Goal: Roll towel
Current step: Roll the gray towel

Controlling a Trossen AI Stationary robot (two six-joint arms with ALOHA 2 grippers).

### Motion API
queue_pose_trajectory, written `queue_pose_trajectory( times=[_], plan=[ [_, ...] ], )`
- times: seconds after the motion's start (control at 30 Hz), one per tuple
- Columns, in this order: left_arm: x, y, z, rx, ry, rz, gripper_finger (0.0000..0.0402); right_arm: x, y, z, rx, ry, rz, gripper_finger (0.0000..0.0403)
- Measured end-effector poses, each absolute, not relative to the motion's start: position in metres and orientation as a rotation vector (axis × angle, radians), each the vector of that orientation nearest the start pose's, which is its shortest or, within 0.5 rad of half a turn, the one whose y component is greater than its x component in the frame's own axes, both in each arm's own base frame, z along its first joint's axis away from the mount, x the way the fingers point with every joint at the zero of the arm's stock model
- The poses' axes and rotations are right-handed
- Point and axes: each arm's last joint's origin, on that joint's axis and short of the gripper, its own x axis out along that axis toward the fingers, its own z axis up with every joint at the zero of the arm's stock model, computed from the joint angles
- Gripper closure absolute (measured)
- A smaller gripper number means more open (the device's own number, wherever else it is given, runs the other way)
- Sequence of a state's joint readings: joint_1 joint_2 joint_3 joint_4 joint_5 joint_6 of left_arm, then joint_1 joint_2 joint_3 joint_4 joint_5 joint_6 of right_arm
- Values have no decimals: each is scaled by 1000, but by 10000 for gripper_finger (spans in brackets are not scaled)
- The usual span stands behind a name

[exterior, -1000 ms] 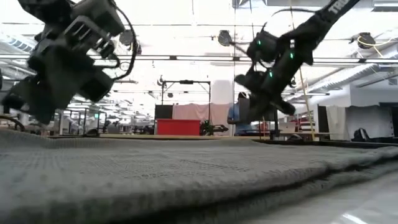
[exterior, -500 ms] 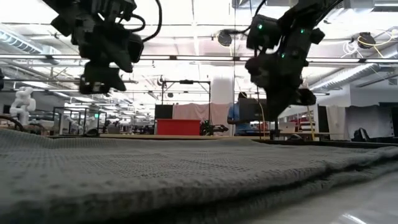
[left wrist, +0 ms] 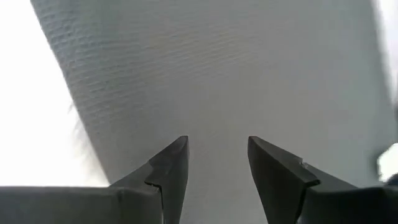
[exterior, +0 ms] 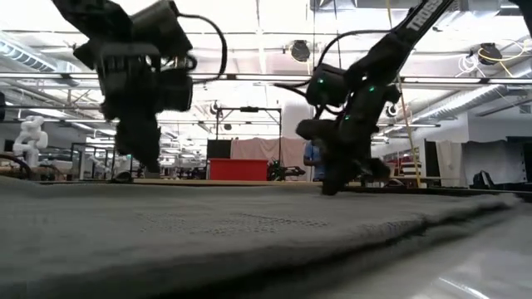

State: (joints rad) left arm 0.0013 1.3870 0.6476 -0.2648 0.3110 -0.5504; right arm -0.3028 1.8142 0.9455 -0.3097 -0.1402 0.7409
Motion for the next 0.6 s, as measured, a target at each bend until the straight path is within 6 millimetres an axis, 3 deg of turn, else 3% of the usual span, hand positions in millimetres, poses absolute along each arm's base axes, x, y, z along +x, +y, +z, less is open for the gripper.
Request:
queue_pose_trajectory(
  times=[0.1, 0.33, 0.6],
  plan=[
    [243, -8, 150, -685, 1133, 61, 231, 316, -105, 122, 899, 991, -579, 403],
    [250, -8, 137, -867, 1154, 202, 231, 334, -143, 136, 677, 896, -655, 403],
    [263, -9, 154, -1105, 1052, 175, 231, 349, -176, 196, 545, 853, -593, 403]
  ],
)
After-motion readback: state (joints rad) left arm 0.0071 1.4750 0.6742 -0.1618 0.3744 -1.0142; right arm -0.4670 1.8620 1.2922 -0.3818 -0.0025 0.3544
